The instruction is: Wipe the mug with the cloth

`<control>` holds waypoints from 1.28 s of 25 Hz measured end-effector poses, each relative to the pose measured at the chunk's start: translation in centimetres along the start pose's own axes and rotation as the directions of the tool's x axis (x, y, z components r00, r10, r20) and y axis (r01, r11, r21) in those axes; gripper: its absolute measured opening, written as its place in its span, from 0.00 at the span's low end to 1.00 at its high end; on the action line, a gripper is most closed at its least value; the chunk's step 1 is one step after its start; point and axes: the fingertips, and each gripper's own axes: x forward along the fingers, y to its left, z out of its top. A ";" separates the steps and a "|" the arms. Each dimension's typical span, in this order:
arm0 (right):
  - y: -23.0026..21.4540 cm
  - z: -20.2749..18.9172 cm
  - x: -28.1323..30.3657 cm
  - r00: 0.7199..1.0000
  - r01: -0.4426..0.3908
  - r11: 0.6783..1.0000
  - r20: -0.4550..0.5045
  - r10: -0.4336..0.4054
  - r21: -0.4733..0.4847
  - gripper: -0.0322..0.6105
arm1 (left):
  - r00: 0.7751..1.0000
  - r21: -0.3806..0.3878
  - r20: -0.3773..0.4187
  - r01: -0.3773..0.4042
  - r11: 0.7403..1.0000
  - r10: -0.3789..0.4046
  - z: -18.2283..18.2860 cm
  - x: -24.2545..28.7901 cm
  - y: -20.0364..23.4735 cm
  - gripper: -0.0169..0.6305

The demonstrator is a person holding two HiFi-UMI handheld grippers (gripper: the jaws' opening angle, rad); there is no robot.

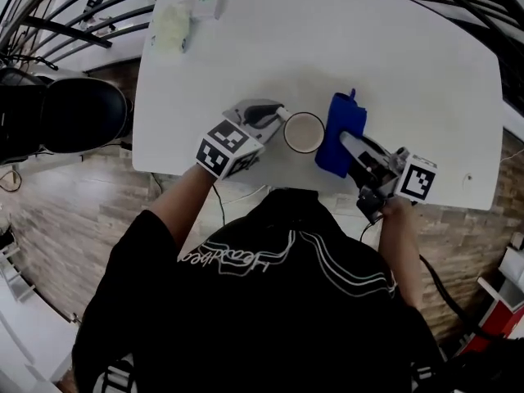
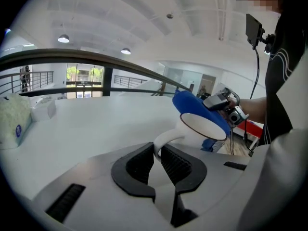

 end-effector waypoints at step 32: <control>-4.1 -2.2 2.6 0.971 0.226 0.970 0.057 -0.232 0.086 0.12 | 1.000 0.003 -0.007 -0.022 1.000 0.022 -2.5 -2.8 -0.6 0.10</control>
